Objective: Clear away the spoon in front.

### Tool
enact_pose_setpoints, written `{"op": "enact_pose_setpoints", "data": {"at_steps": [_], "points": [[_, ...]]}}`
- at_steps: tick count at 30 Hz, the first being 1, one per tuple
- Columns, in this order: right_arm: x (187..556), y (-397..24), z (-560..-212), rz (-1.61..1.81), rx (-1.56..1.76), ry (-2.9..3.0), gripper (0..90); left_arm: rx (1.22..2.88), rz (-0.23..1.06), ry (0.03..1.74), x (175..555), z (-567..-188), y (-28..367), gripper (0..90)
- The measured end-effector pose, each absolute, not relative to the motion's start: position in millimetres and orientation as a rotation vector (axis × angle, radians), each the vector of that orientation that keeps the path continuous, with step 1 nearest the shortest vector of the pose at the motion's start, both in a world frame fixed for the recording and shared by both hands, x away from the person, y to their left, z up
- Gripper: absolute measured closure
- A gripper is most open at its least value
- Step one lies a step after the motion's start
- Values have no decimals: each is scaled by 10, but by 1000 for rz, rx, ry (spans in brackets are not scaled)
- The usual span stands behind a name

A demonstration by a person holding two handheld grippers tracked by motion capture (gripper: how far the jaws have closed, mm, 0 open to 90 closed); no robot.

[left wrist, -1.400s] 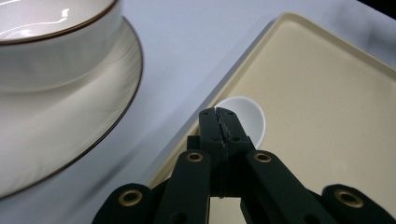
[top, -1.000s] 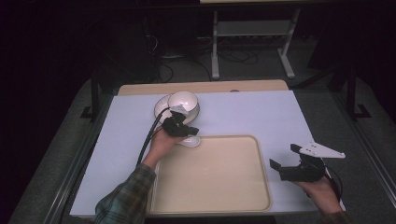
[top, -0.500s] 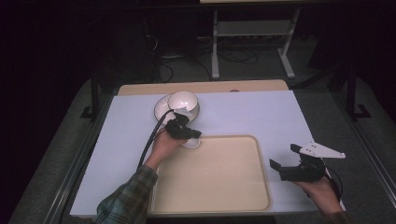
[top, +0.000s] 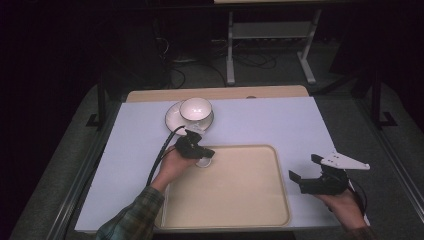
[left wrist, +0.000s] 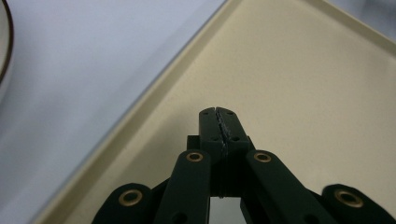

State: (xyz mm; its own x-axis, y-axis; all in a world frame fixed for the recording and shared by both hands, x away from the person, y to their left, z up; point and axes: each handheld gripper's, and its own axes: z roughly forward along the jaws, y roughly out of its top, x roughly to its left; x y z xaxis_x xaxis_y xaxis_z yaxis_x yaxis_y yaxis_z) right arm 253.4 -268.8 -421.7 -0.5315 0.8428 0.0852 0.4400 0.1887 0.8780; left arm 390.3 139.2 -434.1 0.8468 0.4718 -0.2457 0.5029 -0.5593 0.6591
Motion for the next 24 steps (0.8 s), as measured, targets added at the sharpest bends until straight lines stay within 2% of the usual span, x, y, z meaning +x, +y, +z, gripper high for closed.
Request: {"op": "enact_pose_setpoints", "data": {"at_steps": [24], "points": [[2512,-2683,-4206,1293,1198,2048,0,2304,-72,728,3447,-4349,1748,899]]}}
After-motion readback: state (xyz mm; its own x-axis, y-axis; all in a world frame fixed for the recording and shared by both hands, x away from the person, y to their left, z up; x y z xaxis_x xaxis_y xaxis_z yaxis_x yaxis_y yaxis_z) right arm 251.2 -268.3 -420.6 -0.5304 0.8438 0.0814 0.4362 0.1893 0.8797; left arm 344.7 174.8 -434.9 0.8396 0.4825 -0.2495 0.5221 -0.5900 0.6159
